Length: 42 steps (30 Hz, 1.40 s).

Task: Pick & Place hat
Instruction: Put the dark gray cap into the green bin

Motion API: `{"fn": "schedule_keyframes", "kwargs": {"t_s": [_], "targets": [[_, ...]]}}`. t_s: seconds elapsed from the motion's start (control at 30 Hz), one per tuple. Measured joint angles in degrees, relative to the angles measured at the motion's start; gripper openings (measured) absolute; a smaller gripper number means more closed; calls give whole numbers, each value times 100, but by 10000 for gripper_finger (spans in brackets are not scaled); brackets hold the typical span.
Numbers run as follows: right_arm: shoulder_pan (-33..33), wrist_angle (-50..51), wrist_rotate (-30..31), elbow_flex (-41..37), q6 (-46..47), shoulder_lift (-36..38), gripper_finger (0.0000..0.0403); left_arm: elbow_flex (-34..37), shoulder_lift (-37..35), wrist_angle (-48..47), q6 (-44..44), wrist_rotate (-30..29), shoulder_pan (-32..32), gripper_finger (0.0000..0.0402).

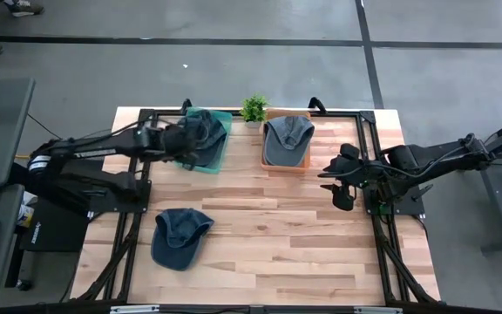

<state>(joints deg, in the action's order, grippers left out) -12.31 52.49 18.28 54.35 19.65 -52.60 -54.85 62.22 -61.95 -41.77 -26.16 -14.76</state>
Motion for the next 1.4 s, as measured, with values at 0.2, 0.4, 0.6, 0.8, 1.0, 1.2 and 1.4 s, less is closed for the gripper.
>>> {"fn": "schedule_keyframes", "kwargs": {"t_s": [0.2, 0.4, 0.6, 0.8, 1.0, 1.2, 1.4], "targets": [[-1, 0, -155, 0, 86, 0, 247, 2, -234, -320, -497, 149, 959, 1], [-1, 0, -238, 0, 86, 1, 247, 4, -284, -438, -502, 754, 1867, 1], [-1, 0, -238, 0, 86, 2, 247, 4, -276, -794, -843, 1516, 2532, 1], [-1, 0, -238, 0, 86, 2, 247, 4, -280, -1096, -2124, 1736, 3141, 1], [-1, 0, -240, 0, 86, 2, 247, 4, -268, -1173, -3074, 1964, 3690, 13], [-1, 2, -322, 0, 117, 2, 247, 4, -58, -1173, -4158, 2007, 4168, 103], [-1, 2, -506, 0, 134, 2, 247, 4, 266, -1159, -5206, 2219, 4595, 222]]}}
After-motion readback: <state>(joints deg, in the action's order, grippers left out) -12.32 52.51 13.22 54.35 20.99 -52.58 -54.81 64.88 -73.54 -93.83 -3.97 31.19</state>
